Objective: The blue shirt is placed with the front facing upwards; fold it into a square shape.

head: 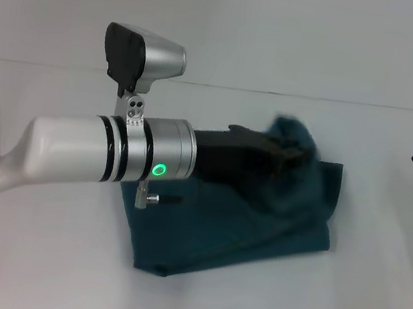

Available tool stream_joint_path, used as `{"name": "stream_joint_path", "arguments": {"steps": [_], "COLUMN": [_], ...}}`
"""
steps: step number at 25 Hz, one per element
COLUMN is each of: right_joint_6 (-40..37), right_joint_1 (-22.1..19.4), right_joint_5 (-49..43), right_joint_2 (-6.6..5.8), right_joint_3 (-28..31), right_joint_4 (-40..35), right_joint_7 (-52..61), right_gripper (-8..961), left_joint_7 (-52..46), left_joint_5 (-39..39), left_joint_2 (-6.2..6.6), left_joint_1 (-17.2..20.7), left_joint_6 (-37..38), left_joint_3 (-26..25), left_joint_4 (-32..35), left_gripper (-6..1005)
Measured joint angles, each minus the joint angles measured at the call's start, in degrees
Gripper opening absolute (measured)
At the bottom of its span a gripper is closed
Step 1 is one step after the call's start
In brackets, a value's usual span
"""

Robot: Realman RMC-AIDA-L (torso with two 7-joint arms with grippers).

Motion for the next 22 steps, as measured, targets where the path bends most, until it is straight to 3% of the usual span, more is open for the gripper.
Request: {"name": "stream_joint_path", "arguments": {"steps": [2, 7, 8, 11, 13, 17, 22], "right_joint_6": [0.05, -0.21, -0.78, -4.33, -7.87, -14.11, -18.87], "right_joint_1": [0.02, 0.07, 0.0, -0.53, -1.04, -2.05, -3.38], "right_joint_5": [0.0, 0.0, 0.0, -0.24, -0.45, -0.55, -1.7], "right_joint_2": [-0.13, -0.23, -0.27, -0.66, -1.06, -2.0, -3.89], "right_joint_3": [0.01, 0.09, 0.0, -1.82, -5.49, -20.15, -43.94], "right_joint_4": [-0.14, -2.35, -2.96, -6.19, -9.94, -20.26, -35.12], "right_joint_7": [0.05, 1.51, 2.0, 6.37, 11.71, 26.55, 50.5], "right_gripper": [14, 18, 19, 21, 22, 25, 29], "left_joint_7": [0.24, 0.46, 0.71, 2.46, 4.33, 14.27, 29.33], "left_joint_5": [-0.3, -0.47, -0.59, -1.0, -1.31, -6.58, -17.13], "left_joint_2": [0.0, 0.0, 0.0, 0.04, 0.05, 0.01, 0.0], "left_joint_1": [-0.12, 0.54, 1.3, 4.84, 7.71, 13.94, 19.33], "left_joint_6": [-1.36, -2.63, -2.68, -3.08, -3.21, -2.49, 3.43], "left_joint_3": [0.22, 0.11, -0.05, -0.33, -0.33, 0.09, 0.29], "left_joint_4": [-0.28, -1.58, -2.46, -6.59, -9.22, -12.07, -9.45], "left_gripper": [88, 251, 284, 515, 562, 657, 783]}}
